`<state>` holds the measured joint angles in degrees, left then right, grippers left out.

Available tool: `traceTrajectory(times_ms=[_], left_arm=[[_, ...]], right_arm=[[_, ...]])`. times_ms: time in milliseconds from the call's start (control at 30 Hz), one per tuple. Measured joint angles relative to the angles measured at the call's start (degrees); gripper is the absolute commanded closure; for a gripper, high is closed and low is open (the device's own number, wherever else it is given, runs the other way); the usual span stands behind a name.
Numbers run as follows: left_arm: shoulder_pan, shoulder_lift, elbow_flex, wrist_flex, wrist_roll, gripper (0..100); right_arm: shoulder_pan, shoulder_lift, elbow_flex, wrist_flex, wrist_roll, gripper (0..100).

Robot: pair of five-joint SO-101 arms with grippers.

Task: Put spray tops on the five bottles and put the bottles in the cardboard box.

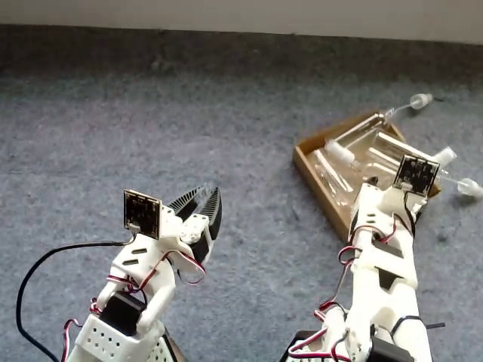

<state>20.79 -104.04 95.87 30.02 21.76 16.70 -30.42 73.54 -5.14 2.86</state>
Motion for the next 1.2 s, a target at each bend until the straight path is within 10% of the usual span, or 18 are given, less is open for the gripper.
traceTrajectory(times_ms=[400,633,1200], left_arm=[[0.0,0.0,0.0,0.0,0.0,96],[0.0,0.0,0.0,0.0,0.0,97],[-16.0,0.0,-3.8,0.0,-2.5,100]], right_arm=[[0.0,0.0,-30.7,36.5,-0.3,71.6],[-1.7,0.0,-46.2,53.0,-0.3,99.8],[-16.0,0.0,-81.1,90.2,-0.2,98.8]])
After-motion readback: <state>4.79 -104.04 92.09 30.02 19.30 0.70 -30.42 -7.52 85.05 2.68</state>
